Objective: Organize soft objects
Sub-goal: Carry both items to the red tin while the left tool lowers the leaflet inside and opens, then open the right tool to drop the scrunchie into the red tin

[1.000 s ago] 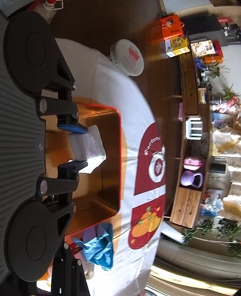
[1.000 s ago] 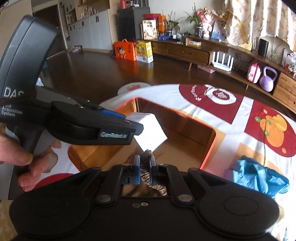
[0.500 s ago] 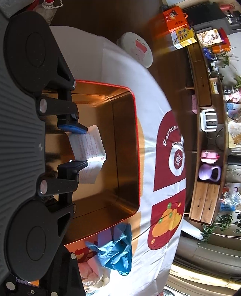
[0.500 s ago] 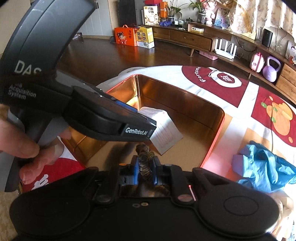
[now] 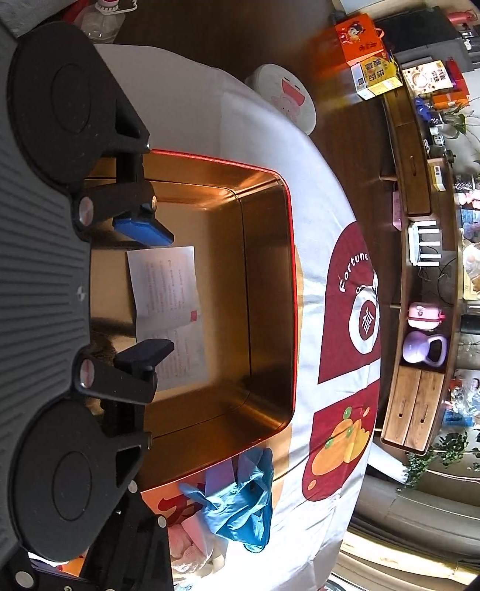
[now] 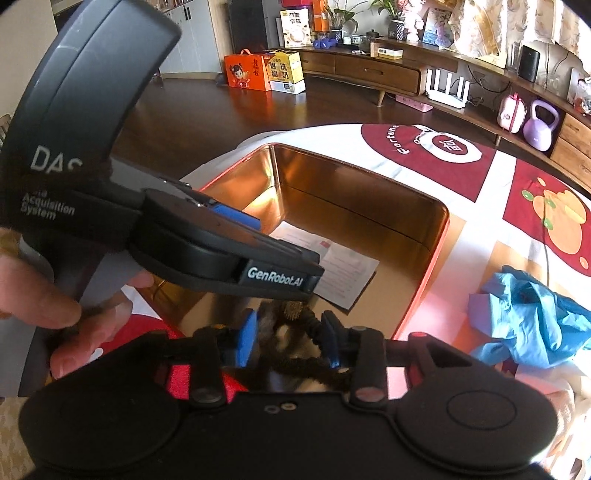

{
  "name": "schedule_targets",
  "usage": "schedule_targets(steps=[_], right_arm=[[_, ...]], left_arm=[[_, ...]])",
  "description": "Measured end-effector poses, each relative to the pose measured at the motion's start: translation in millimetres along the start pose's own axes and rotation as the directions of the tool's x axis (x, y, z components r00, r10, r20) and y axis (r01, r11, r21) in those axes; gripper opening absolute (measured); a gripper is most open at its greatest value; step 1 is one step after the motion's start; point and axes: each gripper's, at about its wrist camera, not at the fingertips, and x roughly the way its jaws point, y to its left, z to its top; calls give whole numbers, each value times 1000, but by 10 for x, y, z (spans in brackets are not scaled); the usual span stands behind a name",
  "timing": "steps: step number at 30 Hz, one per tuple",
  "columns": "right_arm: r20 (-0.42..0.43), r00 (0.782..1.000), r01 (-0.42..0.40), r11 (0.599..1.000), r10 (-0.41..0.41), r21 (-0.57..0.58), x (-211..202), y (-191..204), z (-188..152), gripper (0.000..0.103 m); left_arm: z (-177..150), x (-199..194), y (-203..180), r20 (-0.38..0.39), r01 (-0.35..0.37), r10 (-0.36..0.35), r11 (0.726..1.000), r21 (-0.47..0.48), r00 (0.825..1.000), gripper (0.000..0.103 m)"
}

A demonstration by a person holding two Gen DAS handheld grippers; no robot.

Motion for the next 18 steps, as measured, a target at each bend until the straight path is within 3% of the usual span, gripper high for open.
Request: schedule_targets(steps=[18], right_arm=[[68,998,0,1000,-2,27,-319,15,-39,65]], left_arm=[[-69,-282,12,44,-28,28,999,-19,999,66]])
